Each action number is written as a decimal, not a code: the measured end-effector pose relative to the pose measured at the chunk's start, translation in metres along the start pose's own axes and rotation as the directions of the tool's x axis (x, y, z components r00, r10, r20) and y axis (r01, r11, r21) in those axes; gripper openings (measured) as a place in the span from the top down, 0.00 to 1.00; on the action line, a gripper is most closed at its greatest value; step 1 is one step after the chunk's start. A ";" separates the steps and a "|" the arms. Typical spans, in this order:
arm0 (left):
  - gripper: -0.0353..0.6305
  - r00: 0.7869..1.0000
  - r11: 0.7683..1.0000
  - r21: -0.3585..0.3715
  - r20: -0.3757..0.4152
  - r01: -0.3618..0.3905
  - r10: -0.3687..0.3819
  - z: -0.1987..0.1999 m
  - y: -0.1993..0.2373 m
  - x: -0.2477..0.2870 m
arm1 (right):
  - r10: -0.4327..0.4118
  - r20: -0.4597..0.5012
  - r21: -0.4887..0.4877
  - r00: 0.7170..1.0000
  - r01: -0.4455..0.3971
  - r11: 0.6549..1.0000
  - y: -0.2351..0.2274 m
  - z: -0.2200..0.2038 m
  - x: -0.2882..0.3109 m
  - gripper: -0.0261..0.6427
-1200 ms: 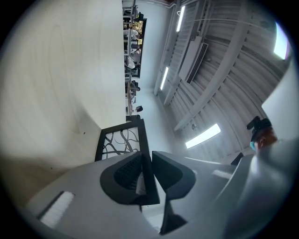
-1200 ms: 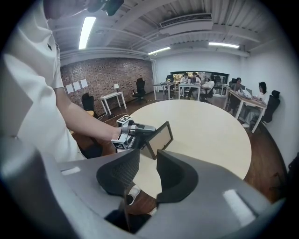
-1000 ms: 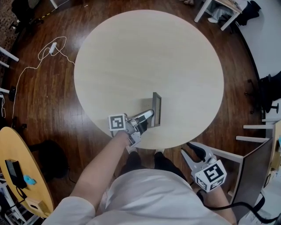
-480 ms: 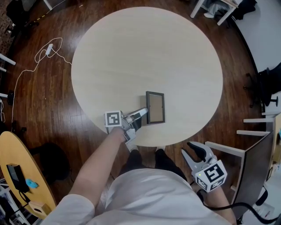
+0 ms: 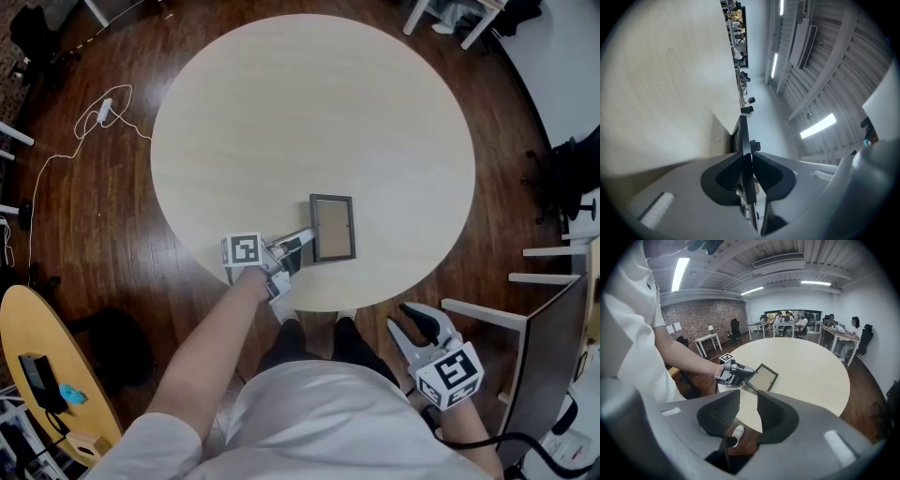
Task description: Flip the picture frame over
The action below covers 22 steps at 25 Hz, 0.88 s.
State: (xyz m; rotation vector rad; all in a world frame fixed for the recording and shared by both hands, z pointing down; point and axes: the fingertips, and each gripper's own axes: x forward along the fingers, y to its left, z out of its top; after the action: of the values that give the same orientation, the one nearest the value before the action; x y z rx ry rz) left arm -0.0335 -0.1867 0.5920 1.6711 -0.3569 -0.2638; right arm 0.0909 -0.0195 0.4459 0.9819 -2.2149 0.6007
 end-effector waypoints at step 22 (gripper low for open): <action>0.89 0.878 0.876 0.056 0.036 -0.479 0.477 0.010 0.045 -0.016 | 0.010 0.095 0.054 0.995 -0.015 0.998 -0.036 -0.011 -0.021 0.78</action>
State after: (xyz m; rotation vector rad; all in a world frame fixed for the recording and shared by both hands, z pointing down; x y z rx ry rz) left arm -0.0557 -0.1947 0.6348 1.5848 -0.7870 0.1032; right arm 0.1335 -0.0252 0.4442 1.0447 -2.2997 0.6358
